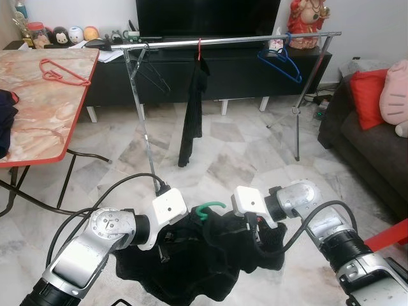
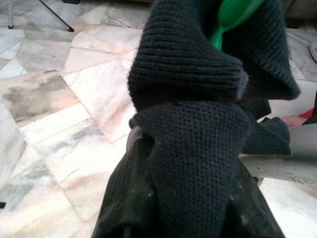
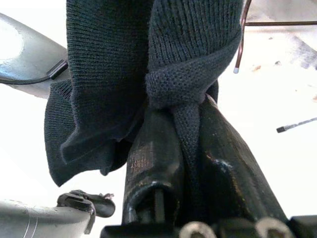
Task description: Hang hanger
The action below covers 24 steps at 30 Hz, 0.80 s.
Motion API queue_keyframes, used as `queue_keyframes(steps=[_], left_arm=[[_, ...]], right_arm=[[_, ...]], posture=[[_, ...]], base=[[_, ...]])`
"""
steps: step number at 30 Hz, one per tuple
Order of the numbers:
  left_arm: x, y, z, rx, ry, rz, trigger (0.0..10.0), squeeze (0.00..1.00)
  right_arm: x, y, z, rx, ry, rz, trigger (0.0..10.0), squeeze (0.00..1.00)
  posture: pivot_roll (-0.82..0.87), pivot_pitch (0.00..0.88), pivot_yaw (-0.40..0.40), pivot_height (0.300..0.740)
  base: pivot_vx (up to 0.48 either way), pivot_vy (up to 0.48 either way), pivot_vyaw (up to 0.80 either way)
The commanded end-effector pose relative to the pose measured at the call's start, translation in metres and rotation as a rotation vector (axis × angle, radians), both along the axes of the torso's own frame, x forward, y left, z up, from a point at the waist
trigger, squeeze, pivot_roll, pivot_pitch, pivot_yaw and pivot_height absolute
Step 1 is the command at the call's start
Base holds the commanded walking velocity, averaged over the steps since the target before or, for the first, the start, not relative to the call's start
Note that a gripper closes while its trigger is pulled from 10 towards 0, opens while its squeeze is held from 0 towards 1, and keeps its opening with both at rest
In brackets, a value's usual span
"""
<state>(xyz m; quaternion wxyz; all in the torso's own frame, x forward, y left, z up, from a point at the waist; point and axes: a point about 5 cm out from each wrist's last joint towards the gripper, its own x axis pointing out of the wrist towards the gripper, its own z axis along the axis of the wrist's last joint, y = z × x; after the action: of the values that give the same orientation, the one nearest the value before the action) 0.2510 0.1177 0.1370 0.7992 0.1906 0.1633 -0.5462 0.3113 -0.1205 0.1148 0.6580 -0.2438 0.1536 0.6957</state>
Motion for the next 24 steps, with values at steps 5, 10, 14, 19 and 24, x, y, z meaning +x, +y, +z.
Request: queue_keyframes(steps=[5,10,14,19,24], left_arm=[[0.005,-0.004,0.004,-0.01,-0.041,0.016,0.0,0.0],[0.007,0.0,0.002,0.009,-0.049,0.038,0.0,0.0],[0.008,0.007,-0.004,0.063,-0.053,0.053,0.0,0.0],[0.011,0.016,-0.009,0.105,-0.058,0.092,0.0,0.0],[0.011,0.025,-0.014,0.127,-0.062,0.142,0.0,0.0]], right_arm=[[0.0,0.013,0.011,0.05,-0.037,0.052,10.0,0.66],[0.0,0.01,0.013,0.045,-0.034,0.054,10.0,1.0],[-0.001,0.004,0.015,0.026,-0.023,0.072,10.0,1.0],[-0.002,-0.007,0.016,-0.018,-0.019,0.07,10.0,1.0],[-0.002,-0.019,0.017,-0.057,-0.024,0.054,10.0,1.0]], posture=[[0.04,0.0,-0.063,0.74],[0.03,0.0,-0.061,0.74],[0.03,0.0,-0.056,0.74],[0.02,0.0,-0.054,0.74],[0.02,0.0,-0.054,0.74]], base=[[0.0,0.0,0.0],[0.0,0.0,0.0],[0.0,0.0,0.0],[0.0,0.0,0.0],[0.0,0.0,0.0]])
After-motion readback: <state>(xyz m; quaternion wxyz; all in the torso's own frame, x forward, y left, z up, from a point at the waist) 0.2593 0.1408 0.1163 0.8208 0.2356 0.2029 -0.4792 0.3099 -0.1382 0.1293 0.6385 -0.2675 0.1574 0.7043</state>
